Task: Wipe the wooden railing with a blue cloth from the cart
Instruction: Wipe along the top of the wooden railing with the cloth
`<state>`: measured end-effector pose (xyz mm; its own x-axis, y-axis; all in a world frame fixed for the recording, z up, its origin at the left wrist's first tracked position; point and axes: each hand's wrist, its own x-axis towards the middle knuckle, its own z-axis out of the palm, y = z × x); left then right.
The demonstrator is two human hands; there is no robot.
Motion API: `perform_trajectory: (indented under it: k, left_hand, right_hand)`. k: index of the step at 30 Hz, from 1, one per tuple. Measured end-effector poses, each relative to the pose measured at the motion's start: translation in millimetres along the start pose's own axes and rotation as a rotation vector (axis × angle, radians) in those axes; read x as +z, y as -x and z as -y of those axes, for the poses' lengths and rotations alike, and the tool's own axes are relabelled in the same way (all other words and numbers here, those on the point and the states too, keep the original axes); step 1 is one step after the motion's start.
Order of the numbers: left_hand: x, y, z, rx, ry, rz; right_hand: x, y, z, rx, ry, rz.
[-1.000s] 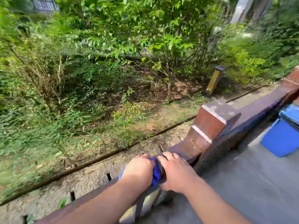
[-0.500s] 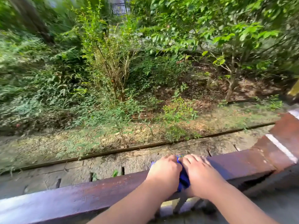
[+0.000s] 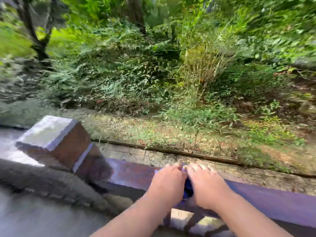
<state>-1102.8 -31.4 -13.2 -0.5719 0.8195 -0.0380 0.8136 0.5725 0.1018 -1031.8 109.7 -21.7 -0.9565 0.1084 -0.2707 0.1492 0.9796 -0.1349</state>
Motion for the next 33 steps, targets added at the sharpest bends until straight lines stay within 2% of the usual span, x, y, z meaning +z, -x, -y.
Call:
perform_trajectory:
  k: [4, 8, 12, 16, 20, 23, 26, 29, 33]
  left_hand:
    - [-2.9, 49.3, 117.0, -0.190, 0.007, -0.030]
    - [-13.1, 88.1, 204.0, -0.420, 0.007, 0.040]
    - [-15.4, 97.9, 206.7, -0.483, -0.043, 0.089]
    - [-16.7, 95.8, 198.6, -0.551, 0.017, 0.026]
    - [-21.8, 95.9, 183.4, -0.552, 0.297, -0.156]
    - [-39.1, 80.4, 146.6, -0.481, 0.496, -0.264]
    - [-71.8, 57.1, 103.8, -0.465, 0.700, -0.317]
    - [-107.8, 35.5, 68.3, -0.484, 0.949, -0.364]
    - [-153.2, 9.0, 14.6, -0.402, 1.527, -0.405]
  right_hand:
    - [-9.2, -47.7, 99.5, -0.084, -0.003, -0.055]
    - [-8.7, -72.6, 157.5, -0.118, 0.045, -0.032]
    - [-3.9, -77.2, 179.7, -0.109, 0.069, -0.013]
    - [-6.9, -70.8, 175.9, -0.092, 0.021, -0.063]
    - [-15.6, -57.1, 163.2, -0.125, -0.055, -0.152]
    - [-30.1, -41.5, 147.9, -0.153, -0.122, -0.193]
    - [-56.9, -25.8, 125.6, -0.103, -0.341, -0.225]
    - [-87.8, -8.5, 99.2, -0.076, -0.531, -0.337]
    - [-125.5, 19.0, 64.1, -0.016, -0.839, -0.493]
